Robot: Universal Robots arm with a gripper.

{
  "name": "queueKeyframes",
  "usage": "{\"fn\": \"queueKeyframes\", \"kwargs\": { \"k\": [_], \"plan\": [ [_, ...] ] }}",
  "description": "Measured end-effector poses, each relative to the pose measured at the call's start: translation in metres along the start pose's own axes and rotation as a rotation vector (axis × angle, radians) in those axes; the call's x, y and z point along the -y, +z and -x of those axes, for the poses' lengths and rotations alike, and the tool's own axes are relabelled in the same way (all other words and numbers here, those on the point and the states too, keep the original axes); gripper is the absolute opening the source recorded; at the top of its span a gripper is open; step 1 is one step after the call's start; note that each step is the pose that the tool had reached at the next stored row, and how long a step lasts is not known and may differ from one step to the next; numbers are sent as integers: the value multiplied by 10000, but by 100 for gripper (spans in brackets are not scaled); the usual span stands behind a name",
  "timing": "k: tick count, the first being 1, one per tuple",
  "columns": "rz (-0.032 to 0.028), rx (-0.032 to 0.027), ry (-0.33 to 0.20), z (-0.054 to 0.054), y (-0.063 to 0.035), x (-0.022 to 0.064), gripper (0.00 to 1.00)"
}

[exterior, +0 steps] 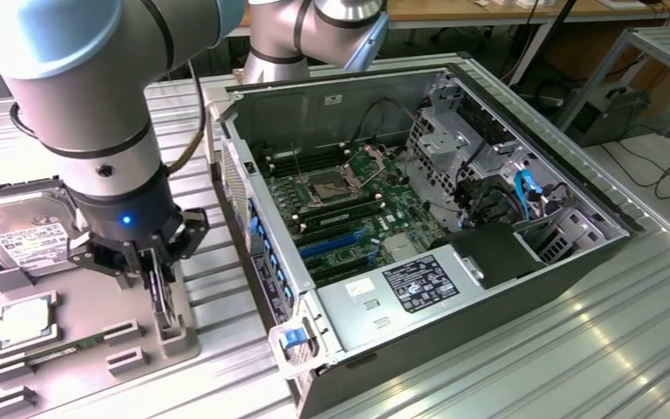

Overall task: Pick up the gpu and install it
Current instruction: 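Pick up the gpu and move the gpu toward the slot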

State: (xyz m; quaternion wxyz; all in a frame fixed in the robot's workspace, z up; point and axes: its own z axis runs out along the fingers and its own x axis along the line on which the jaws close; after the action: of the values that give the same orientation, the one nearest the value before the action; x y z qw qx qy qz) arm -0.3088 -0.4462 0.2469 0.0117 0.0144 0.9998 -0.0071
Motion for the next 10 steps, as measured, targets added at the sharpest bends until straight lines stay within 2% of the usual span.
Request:
{"fn": "queueKeyframes", "kwargs": {
  "k": [10],
  "plan": [
    [0, -1, -18, 8, -362, 5, 28]
  ]
}}
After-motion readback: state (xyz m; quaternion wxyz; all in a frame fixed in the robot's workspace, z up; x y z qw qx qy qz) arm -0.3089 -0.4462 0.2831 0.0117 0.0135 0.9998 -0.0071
